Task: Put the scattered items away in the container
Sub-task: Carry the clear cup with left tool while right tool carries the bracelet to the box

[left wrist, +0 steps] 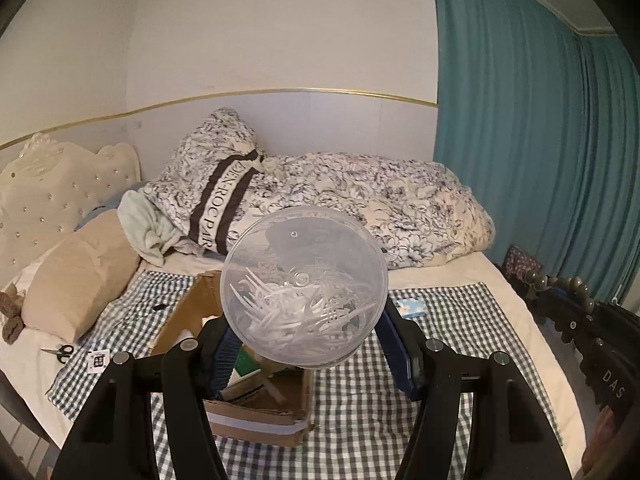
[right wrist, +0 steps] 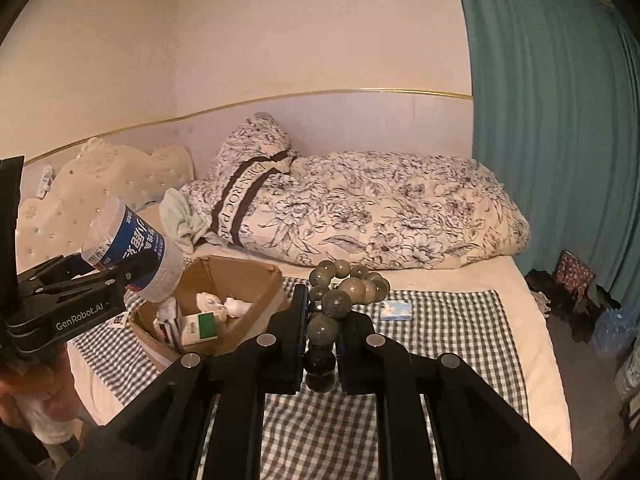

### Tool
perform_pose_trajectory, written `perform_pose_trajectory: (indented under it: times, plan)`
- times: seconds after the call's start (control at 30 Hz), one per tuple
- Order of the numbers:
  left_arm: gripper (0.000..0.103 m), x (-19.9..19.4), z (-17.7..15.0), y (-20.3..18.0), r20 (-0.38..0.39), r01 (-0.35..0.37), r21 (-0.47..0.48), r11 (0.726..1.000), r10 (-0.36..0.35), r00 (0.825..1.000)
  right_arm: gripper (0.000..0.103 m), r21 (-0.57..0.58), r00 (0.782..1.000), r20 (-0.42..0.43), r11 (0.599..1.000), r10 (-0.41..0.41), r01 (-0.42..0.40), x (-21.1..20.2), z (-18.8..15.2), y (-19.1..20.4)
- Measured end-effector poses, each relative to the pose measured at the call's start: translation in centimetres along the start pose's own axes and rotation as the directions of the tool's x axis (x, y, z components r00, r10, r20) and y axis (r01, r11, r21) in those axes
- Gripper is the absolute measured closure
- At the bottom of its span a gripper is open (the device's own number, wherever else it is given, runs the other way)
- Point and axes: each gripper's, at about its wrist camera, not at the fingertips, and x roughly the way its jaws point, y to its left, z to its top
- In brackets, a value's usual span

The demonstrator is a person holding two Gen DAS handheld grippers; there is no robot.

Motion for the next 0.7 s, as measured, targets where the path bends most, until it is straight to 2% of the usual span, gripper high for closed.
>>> perform_pose_trajectory:
  times: [0.7]
  plan:
    - [0.039,2.7,0.5,8.0,-0.035,-0.104,-0.037,0.994,0.103,0.994,0.092,-0.056,0.992,-0.024,0.99,0.127,-0.128,5.9,2.4,7.2]
